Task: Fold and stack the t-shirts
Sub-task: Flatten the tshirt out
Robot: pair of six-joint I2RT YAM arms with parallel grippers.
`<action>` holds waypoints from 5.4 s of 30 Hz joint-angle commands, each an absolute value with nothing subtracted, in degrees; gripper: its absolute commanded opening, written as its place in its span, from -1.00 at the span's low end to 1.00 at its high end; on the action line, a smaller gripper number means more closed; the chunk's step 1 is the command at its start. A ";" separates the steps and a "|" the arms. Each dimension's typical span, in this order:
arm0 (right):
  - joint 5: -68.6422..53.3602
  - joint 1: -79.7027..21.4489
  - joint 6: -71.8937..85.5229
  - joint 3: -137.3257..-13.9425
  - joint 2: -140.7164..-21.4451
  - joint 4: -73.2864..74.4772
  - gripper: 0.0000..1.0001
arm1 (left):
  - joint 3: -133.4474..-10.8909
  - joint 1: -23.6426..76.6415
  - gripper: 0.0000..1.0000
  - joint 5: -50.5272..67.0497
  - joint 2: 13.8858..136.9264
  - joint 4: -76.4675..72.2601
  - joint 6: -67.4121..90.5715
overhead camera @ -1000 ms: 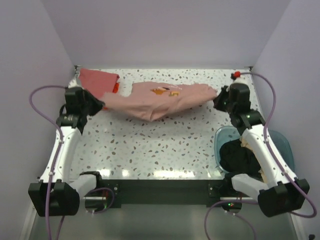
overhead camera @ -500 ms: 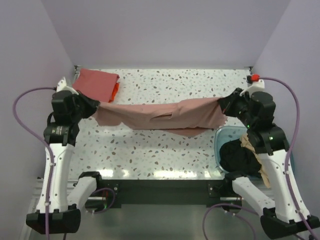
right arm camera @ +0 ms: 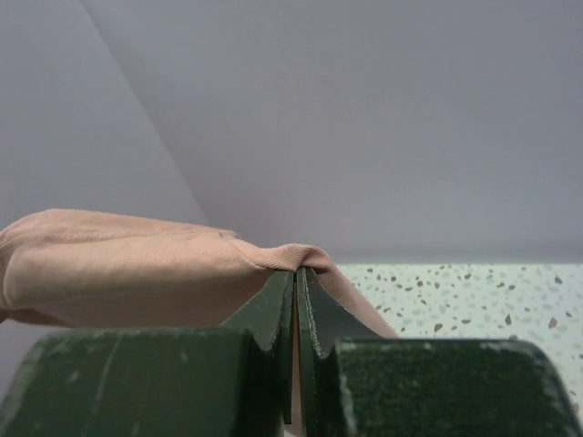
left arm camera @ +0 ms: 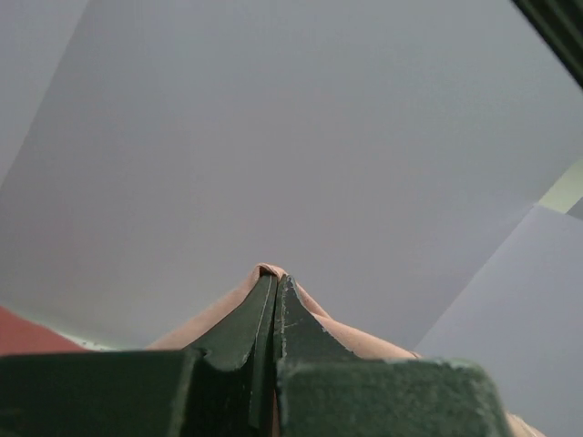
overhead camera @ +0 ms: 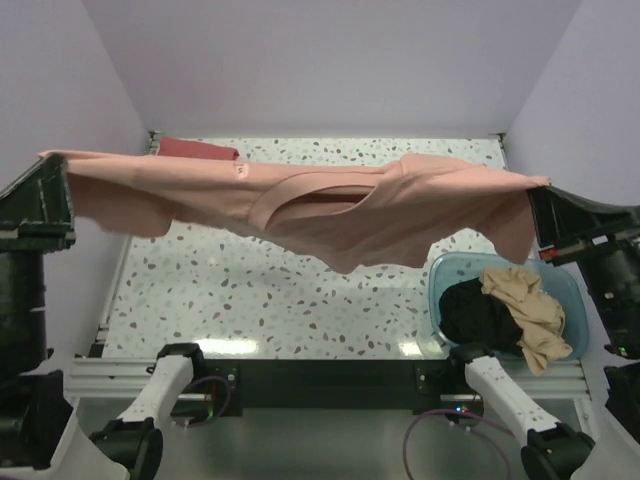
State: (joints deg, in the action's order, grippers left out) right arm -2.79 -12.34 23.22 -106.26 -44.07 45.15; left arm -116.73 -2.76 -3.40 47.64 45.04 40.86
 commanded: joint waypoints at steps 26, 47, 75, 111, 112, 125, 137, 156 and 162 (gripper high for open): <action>-6.41 -11.87 17.85 -103.37 -107.61 21.14 -0.11 | -79.81 -2.81 0.81 -10.20 89.72 32.08 45.79; 2.90 -24.78 26.09 -69.89 -91.06 25.93 0.97 | -68.83 15.99 1.00 -8.01 88.15 22.33 39.11; 2.66 -22.24 18.20 -129.64 -147.10 41.48 0.97 | -32.79 30.67 1.00 17.22 91.14 2.65 55.54; 6.77 -21.37 24.24 -89.66 -107.67 25.30 0.97 | -79.52 27.53 1.00 -4.59 99.01 25.49 36.57; 6.51 -19.62 24.95 -88.87 -107.58 26.27 0.97 | -81.72 26.81 1.00 -4.22 101.23 25.49 35.78; 6.24 -11.08 22.94 -96.40 -121.01 39.46 0.97 | -115.57 21.80 1.00 -8.96 135.96 32.08 25.58; 8.27 -7.39 17.76 -112.30 -137.79 42.89 0.97 | -95.76 17.58 1.00 -10.19 130.53 26.65 28.56; 1.41 -6.15 6.59 -137.19 -153.63 25.85 0.97 | -86.56 17.23 1.00 -16.70 124.27 31.99 43.33; 1.49 -5.80 7.29 -143.71 -157.85 21.56 0.97 | -101.32 15.82 1.00 -17.40 132.78 36.91 42.81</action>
State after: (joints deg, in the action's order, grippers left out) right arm 3.42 -6.24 7.22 -142.26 -155.30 26.28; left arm -96.55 17.67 -18.04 126.41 30.68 40.84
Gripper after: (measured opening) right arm 0.986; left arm 0.997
